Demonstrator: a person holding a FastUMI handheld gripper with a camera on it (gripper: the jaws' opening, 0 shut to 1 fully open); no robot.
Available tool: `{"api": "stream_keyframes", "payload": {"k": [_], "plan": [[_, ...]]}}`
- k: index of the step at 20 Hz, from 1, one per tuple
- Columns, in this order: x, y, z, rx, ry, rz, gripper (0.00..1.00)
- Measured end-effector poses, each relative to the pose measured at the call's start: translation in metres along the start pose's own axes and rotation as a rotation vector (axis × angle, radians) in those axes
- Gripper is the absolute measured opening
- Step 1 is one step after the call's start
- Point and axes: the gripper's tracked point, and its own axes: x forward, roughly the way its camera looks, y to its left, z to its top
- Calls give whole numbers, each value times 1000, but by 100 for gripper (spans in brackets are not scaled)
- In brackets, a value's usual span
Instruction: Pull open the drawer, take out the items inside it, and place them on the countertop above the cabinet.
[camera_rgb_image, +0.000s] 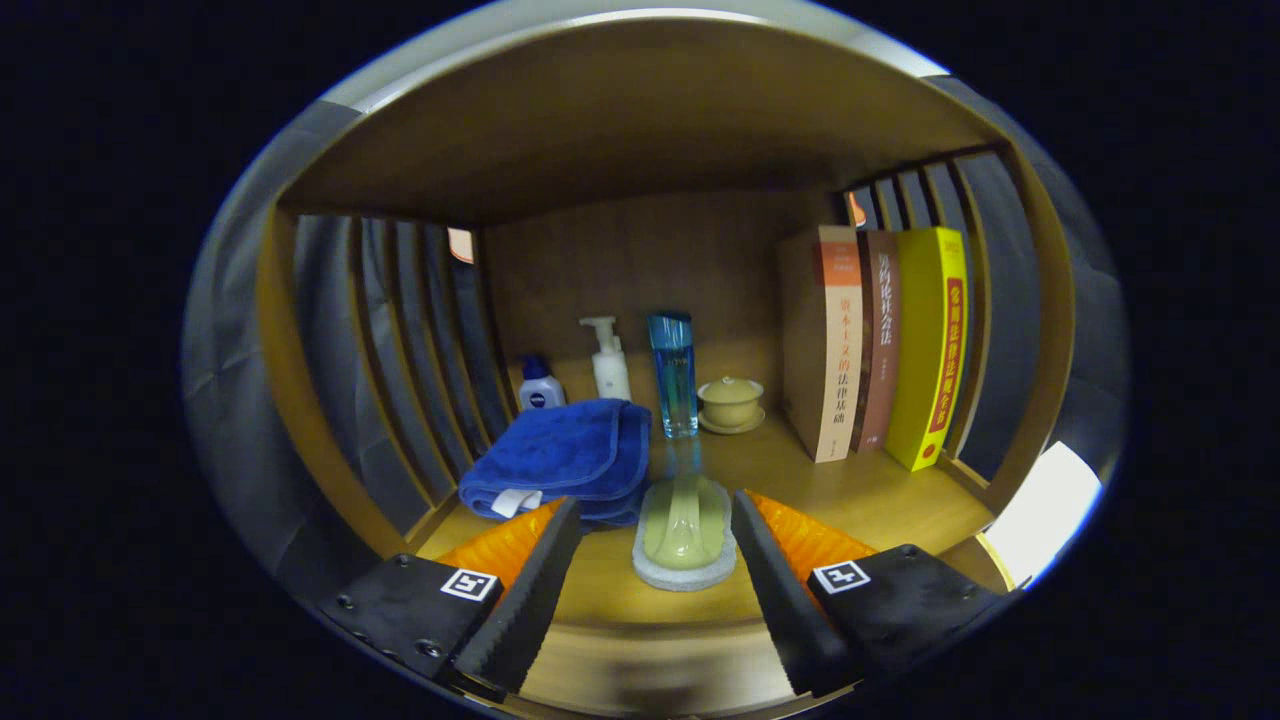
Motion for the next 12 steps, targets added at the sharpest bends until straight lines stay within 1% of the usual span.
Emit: {"api": "stream_keyframes", "payload": {"k": [3,5,9,12], "plan": [[-43,17,17,-11,-79,48,99],[-76,26,16,-14,-119,74,99],[-135,31,-8,-9,-177,70,98],[-177,33,-39,-6,-181,57,98]]}}
